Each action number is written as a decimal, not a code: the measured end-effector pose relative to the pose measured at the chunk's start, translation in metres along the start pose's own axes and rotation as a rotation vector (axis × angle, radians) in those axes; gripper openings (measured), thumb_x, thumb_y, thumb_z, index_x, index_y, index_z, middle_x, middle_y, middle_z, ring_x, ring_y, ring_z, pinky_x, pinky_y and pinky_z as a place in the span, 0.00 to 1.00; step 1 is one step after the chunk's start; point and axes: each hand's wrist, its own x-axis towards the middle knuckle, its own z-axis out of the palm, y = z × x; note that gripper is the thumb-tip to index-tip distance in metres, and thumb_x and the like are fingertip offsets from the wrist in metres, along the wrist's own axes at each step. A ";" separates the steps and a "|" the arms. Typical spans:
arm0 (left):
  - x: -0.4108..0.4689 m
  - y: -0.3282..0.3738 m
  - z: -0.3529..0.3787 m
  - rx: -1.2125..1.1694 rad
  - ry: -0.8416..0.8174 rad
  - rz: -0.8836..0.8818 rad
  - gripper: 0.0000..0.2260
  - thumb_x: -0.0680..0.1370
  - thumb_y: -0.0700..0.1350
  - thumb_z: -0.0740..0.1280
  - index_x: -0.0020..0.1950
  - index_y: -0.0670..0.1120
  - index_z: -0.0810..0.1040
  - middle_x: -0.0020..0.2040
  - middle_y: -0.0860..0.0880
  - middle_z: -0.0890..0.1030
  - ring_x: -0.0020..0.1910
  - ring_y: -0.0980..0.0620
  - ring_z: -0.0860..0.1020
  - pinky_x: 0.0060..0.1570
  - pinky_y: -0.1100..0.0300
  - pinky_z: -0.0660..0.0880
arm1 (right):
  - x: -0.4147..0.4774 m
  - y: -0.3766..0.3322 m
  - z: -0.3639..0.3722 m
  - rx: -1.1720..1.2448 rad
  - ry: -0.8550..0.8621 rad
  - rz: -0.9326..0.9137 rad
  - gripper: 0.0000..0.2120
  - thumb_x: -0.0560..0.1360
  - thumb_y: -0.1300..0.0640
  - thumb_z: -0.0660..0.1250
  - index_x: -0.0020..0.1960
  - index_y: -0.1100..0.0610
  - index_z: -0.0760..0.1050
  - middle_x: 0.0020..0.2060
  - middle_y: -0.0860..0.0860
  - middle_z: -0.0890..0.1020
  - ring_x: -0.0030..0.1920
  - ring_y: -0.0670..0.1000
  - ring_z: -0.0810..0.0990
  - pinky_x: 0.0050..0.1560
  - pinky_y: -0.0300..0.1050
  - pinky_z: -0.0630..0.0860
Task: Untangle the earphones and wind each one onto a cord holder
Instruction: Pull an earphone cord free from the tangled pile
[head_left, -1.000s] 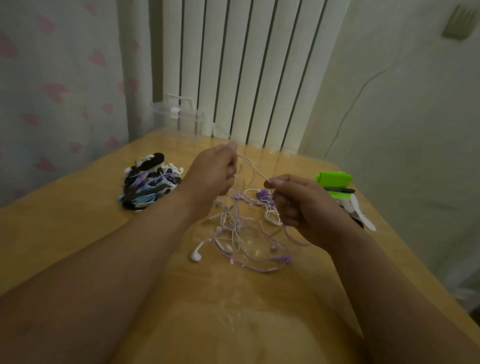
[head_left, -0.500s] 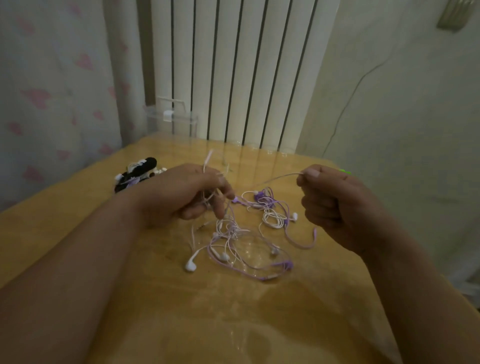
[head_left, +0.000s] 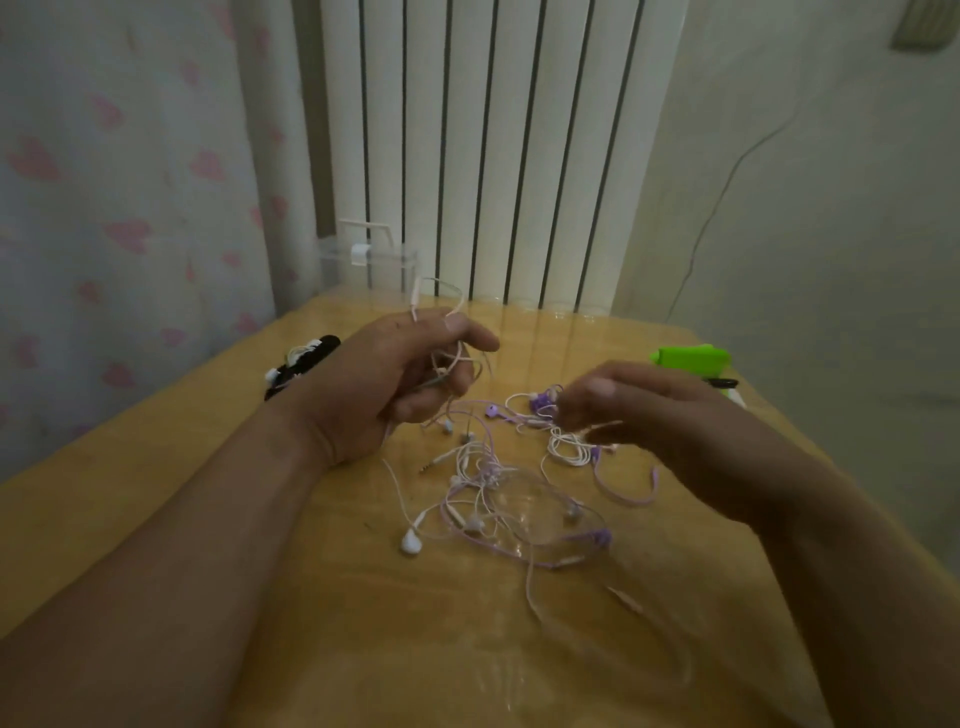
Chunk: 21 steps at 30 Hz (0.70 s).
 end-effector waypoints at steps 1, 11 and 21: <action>0.001 0.000 0.005 -0.008 -0.017 0.026 0.17 0.85 0.50 0.60 0.62 0.40 0.80 0.44 0.43 0.79 0.26 0.53 0.65 0.25 0.64 0.63 | 0.003 -0.005 0.014 -0.035 0.027 0.016 0.20 0.77 0.35 0.69 0.56 0.49 0.83 0.53 0.45 0.87 0.56 0.45 0.84 0.65 0.56 0.78; 0.002 0.004 0.022 0.072 0.045 0.149 0.18 0.88 0.43 0.51 0.70 0.43 0.77 0.61 0.43 0.85 0.56 0.41 0.82 0.54 0.47 0.78 | 0.018 -0.015 0.078 0.396 0.047 0.081 0.11 0.85 0.58 0.62 0.60 0.63 0.80 0.32 0.53 0.80 0.38 0.54 0.83 0.53 0.56 0.83; 0.004 -0.004 0.034 -0.012 0.031 0.095 0.17 0.88 0.41 0.53 0.72 0.44 0.76 0.65 0.47 0.84 0.67 0.52 0.80 0.69 0.52 0.76 | 0.023 -0.015 0.082 0.054 0.480 -0.154 0.08 0.79 0.47 0.72 0.52 0.51 0.81 0.42 0.50 0.85 0.42 0.47 0.82 0.40 0.40 0.77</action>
